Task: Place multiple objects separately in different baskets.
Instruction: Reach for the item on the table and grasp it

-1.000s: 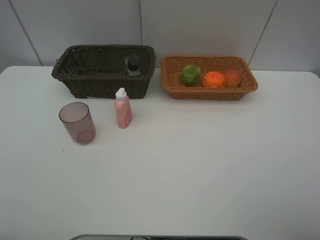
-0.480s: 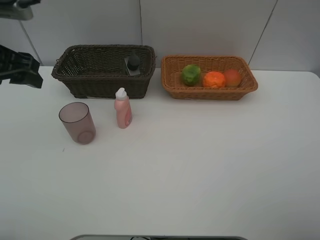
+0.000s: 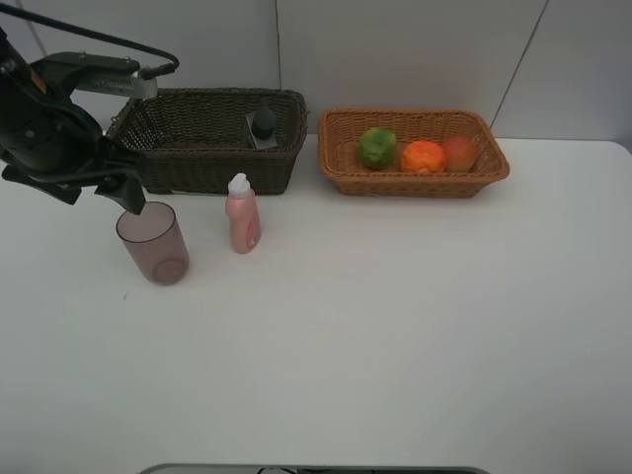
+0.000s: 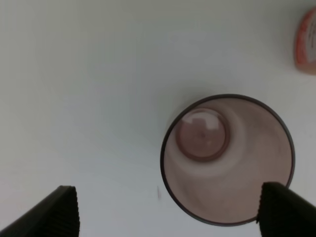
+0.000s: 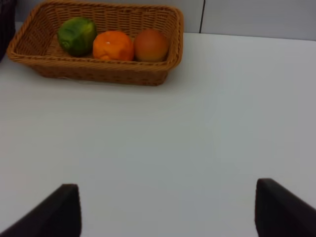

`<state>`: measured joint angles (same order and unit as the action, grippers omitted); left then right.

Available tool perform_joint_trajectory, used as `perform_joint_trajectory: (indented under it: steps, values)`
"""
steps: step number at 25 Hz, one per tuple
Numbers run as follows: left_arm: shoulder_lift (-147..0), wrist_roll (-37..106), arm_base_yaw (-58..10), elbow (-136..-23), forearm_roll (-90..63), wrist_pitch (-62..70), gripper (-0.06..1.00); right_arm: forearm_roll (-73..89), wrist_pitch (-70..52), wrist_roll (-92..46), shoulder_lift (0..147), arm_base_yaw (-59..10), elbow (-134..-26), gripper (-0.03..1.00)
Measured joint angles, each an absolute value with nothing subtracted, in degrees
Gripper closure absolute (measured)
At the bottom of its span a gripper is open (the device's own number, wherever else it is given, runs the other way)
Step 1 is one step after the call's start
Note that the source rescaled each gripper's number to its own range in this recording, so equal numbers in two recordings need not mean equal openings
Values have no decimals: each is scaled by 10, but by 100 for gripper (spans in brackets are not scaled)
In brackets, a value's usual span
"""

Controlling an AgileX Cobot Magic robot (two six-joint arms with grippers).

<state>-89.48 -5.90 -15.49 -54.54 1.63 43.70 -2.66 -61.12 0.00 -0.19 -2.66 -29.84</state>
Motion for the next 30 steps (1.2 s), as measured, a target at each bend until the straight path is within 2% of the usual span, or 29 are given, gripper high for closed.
perform_joint_trajectory:
  steps: [12,30]
  values:
    - [-899,-59,-155,-525,14,413,2,-27,-611,0,-2,-27,-298,17]
    - [-994,-74,-155,-520,11,329,2,-26,-611,0,-2,-27,-298,17]
